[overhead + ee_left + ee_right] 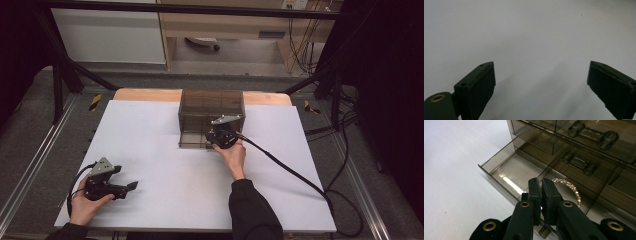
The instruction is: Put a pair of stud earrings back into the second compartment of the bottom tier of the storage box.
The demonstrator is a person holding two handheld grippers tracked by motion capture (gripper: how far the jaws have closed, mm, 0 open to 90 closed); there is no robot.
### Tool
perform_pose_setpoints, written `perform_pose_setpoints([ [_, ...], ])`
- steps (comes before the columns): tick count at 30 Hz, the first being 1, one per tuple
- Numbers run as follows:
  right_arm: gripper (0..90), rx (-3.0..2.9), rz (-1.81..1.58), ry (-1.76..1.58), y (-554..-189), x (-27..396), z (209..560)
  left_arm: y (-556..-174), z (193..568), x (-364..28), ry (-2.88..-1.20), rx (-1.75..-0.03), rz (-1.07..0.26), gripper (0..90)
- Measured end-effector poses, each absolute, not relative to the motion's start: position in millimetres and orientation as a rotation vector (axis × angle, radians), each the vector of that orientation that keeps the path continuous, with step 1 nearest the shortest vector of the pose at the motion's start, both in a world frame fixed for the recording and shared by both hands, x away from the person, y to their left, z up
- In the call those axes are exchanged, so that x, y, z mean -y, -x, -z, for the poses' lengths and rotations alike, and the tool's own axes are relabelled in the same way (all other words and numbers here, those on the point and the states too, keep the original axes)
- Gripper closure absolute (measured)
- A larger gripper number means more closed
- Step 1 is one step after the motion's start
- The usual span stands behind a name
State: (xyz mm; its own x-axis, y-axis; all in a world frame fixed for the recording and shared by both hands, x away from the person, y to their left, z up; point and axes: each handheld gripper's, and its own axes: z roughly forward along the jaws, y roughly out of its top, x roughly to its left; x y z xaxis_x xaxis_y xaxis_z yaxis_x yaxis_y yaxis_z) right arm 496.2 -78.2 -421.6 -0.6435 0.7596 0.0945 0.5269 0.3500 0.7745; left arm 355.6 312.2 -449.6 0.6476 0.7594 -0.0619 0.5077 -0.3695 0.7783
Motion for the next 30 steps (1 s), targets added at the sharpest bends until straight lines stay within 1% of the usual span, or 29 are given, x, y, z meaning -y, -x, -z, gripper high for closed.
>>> perform_pose_setpoints([
  [19,86.3,-2.350,-1.146,-1.200,-504.7,73.5,440.5,-355.7,449.7,-312.5,-2.053,-0.984,-0.394,7.9],
  [25,85.9,-2.347,-1.157,-1.222,-505.8,74.0,440.1,-355.8,449.7,-312.7,-2.054,-0.984,-0.393,8.0],
  [30,83.7,-2.331,-1.175,-1.212,-504.5,75.3,435.0,-355.8,449.7,-312.6,-2.053,-0.984,-0.393,8.0],
])
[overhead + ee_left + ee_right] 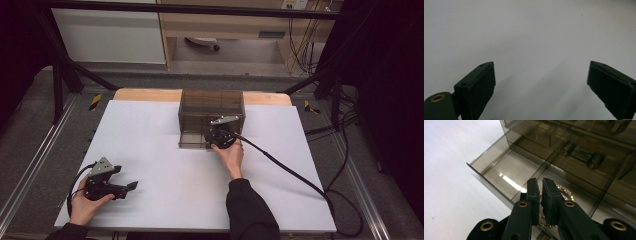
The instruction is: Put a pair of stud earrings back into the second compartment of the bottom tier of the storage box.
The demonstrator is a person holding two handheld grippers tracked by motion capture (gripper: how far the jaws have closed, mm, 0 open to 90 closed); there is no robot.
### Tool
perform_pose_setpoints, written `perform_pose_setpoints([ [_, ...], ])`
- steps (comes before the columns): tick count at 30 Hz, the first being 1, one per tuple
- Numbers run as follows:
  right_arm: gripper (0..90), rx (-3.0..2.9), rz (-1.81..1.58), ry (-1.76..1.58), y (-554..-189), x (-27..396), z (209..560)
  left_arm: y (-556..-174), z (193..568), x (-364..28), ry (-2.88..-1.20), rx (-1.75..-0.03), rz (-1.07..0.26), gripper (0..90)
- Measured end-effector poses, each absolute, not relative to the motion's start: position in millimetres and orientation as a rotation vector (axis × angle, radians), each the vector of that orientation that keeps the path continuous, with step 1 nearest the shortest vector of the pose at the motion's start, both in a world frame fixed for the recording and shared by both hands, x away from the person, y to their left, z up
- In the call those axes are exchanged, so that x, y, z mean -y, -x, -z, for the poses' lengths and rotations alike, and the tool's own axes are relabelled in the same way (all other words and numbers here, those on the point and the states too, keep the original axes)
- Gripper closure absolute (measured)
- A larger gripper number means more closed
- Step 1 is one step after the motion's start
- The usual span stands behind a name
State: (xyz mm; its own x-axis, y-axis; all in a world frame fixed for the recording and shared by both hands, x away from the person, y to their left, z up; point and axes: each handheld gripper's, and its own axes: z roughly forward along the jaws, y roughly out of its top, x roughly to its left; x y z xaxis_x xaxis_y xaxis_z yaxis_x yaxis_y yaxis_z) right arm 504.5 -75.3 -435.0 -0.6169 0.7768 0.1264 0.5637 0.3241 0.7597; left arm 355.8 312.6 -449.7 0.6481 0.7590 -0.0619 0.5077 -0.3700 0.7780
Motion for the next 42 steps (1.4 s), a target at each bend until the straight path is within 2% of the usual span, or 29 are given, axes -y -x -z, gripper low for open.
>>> perform_pose_setpoints([
  [10,66.1,-2.319,-1.202,-1.176,-494.0,81.6,412.9,-355.8,449.6,-312.6,-2.053,-0.985,-0.394,7.9],
  [11,60.5,-2.318,-1.213,-1.173,-491.3,83.0,409.2,-355.7,449.6,-312.7,-2.052,-0.986,-0.394,8.0],
  [13,58.3,-2.317,-1.219,-1.171,-489.9,84.1,407.6,-355.7,449.5,-312.8,-2.051,-0.986,-0.395,7.9],
  [14,51.5,-2.314,-1.233,-1.173,-486.8,86.2,404.3,-355.8,449.5,-312.8,-2.052,-0.985,-0.396,8.0],
  [18,43.3,-2.318,-1.234,-1.180,-481.3,89.6,400.3,-355.8,449.5,-312.8,-2.053,-0.985,-0.396,8.0],
  [19,36.7,-2.310,-1.246,-1.182,-477.3,92.8,397.8,-355.8,449.5,-312.8,-2.053,-0.984,-0.395,8.0],
  [21,33.9,-2.310,-1.256,-1.185,-475.2,94.9,396.7,-355.8,449.6,-312.6,-2.053,-0.985,-0.395,8.0],
  [23,25.4,-2.309,-1.263,-1.173,-468.9,101.1,394.4,-356.0,449.6,-312.6,-2.056,-0.983,-0.397,7.9],
  [24,25.4,-2.309,-1.263,-1.173,-468.9,101.1,394.4,-356.0,449.6,-312.5,-2.057,-0.983,-0.397,7.9],
  [25,19.8,-2.308,-1.247,-1.158,-464.9,105.8,392.8,-356.0,449.7,-312.5,-2.057,-0.983,-0.397,8.0],
  [28,18.0,-2.298,-1.247,-1.148,-460.3,112.3,391.0,-355.9,449.9,-312.4,-2.058,-0.985,-0.396,8.0],
  [35,4.4,-2.275,-1.250,-1.151,-445.2,136.9,386.4,-356.1,450.0,-312.0,-2.058,-0.987,-0.395,7.9],
  [42,0.7,-2.266,-1.266,-1.180,-430.9,163.9,387.2,-356.1,450.3,-311.2,-2.059,-0.987,-0.394,7.9],
])
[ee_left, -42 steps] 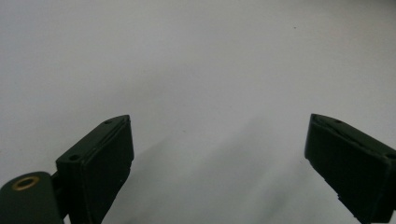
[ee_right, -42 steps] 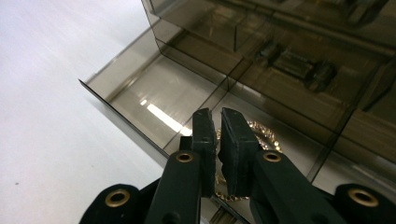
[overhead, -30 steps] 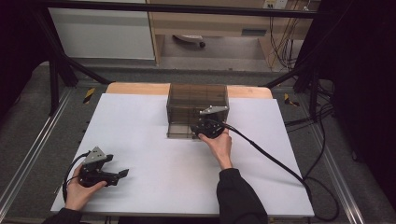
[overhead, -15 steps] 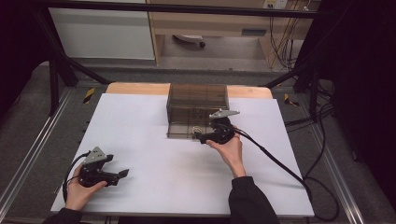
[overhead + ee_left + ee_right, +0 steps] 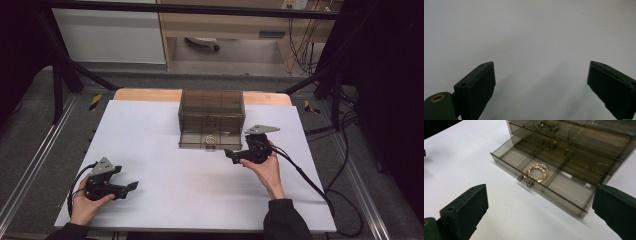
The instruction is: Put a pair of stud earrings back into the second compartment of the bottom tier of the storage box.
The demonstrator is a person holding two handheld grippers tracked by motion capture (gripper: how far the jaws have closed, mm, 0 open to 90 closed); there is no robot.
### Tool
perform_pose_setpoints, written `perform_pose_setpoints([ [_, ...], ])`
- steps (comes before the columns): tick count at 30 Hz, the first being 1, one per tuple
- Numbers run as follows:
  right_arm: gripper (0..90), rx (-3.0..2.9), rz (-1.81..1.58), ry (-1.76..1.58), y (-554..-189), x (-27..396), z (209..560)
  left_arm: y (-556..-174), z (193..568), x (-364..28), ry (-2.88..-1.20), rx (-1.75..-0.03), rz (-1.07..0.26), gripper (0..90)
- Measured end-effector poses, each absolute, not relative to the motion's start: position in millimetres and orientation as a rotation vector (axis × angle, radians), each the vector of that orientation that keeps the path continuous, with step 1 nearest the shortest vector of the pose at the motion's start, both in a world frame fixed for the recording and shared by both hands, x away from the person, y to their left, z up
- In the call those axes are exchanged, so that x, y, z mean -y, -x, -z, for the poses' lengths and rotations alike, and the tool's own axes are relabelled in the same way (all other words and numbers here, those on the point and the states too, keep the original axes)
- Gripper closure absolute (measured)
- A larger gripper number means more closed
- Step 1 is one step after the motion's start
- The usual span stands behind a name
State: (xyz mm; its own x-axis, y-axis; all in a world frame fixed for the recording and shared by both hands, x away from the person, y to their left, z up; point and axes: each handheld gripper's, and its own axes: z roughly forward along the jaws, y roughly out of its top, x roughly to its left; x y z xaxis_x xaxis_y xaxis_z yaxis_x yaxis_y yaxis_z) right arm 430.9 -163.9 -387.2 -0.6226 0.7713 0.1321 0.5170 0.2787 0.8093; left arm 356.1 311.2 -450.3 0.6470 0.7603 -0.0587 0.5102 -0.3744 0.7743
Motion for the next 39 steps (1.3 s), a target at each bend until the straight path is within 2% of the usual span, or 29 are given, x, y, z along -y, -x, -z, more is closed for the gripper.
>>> perform_pose_setpoints([
  [24,0.5,-2.297,-1.309,-1.191,-378.4,245.1,426.6,-355.7,450.9,-308.7,-2.068,-0.983,-0.388,7.4],
  [39,0.5,-2.290,-1.311,-1.221,-356.5,276.7,446.0,-355.0,451.4,-307.5,-2.076,-0.980,-0.383,7.3],
])
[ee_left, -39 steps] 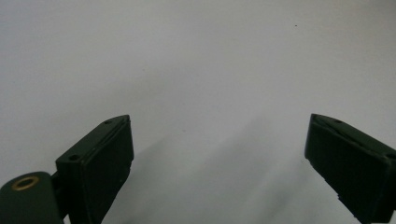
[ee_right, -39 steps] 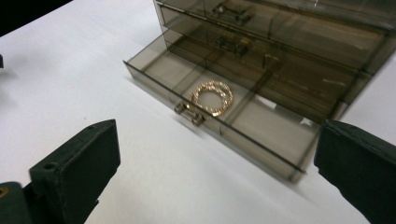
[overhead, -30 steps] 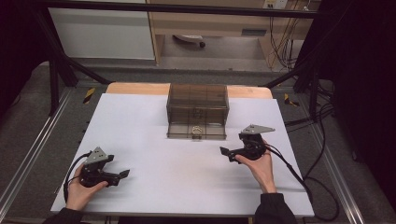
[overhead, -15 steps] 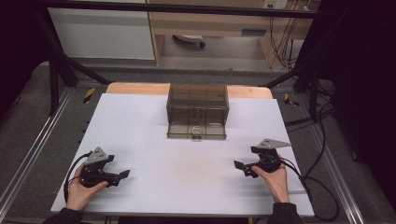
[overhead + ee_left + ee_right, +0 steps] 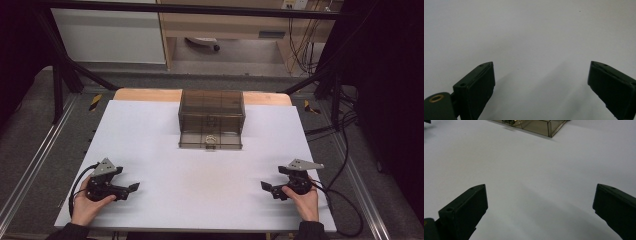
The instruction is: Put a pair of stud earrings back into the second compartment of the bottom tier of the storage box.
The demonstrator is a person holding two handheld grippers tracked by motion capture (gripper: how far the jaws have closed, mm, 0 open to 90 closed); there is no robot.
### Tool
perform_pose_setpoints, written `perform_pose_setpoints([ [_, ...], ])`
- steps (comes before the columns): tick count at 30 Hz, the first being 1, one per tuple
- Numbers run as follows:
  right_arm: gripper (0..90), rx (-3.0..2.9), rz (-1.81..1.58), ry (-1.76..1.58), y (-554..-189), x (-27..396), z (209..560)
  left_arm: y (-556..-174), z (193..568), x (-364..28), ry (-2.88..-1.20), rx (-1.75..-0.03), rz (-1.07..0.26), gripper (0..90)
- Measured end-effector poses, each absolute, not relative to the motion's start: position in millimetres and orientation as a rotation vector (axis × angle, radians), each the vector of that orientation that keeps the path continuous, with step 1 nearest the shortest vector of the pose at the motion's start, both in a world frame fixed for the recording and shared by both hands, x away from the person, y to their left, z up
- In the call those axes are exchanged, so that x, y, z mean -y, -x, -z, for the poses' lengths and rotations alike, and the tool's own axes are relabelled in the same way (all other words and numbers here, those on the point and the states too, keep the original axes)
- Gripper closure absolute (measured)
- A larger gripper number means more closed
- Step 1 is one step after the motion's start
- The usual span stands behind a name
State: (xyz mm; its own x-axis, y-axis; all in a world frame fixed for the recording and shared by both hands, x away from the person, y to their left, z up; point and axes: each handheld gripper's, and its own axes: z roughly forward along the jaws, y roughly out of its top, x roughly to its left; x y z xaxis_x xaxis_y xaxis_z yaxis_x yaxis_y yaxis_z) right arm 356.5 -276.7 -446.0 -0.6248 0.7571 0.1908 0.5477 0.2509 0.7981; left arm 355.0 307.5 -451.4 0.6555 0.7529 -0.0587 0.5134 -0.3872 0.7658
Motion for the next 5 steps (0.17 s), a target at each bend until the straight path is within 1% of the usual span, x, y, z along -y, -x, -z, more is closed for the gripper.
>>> perform_pose_setpoints([
  [5,0.5,-2.291,-1.315,-1.213,-355.1,277.6,447.2,-354.6,451.2,-307.3,-2.077,-0.976,-0.386,7.3],
])
